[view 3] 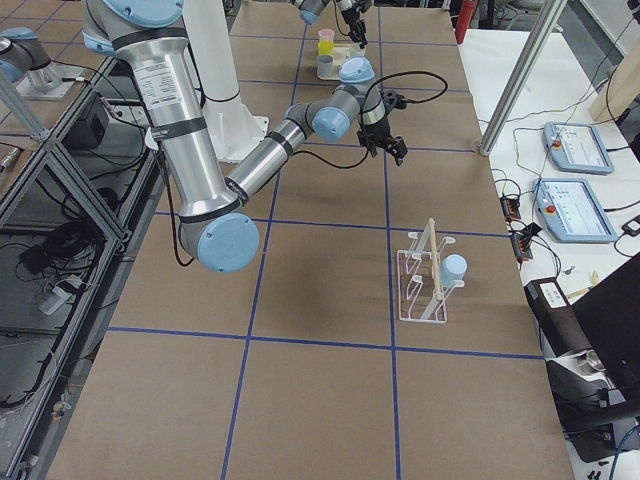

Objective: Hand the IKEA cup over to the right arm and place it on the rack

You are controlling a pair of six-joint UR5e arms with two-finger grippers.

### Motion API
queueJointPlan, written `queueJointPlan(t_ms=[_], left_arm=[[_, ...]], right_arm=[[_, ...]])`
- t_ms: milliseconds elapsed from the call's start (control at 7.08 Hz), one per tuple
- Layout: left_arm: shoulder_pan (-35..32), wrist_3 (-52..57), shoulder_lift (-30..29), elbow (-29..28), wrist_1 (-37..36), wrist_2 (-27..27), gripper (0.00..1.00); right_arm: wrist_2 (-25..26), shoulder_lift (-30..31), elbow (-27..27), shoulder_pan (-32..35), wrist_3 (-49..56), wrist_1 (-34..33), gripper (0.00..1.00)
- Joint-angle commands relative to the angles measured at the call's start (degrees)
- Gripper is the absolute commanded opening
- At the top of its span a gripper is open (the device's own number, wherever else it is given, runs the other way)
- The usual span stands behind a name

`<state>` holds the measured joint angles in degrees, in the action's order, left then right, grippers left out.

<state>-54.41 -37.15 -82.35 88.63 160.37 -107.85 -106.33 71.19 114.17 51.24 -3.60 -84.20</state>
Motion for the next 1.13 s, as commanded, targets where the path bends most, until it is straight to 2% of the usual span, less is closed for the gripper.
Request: queueJointPlan(t_ms=[0, 283, 706, 848, 989], left_arm=[[-0.1, 0.1, 0.1, 0.3, 0.0, -0.7, 0.00], [-0.6, 0.3, 0.1, 2.1, -0.3, -5.2, 0.00], [-10.3, 3.1, 0.0, 4.3, -1.7, -7.5, 0.00], [-12.6, 3.0, -0.7, 8.8, -7.1, -11.0, 0.00], [-12.9, 0.0, -1.1, 17.9, -17.1, -11.9, 0.00]], right_arm=[[0.1, 0.0, 0.0, 0.0, 0.0, 0.0, 0.99], [0.1, -0.3, -0.1, -0.1, 0.0, 0.0, 0.99], [0.0, -1.0, -0.1, -0.4, -0.3, 0.1, 0.99], [0.0, -1.0, -0.3, -0.5, -0.4, 2.1, 0.99], [0.0, -0.7, -0.7, -0.9, -2.1, 7.9, 0.99]])
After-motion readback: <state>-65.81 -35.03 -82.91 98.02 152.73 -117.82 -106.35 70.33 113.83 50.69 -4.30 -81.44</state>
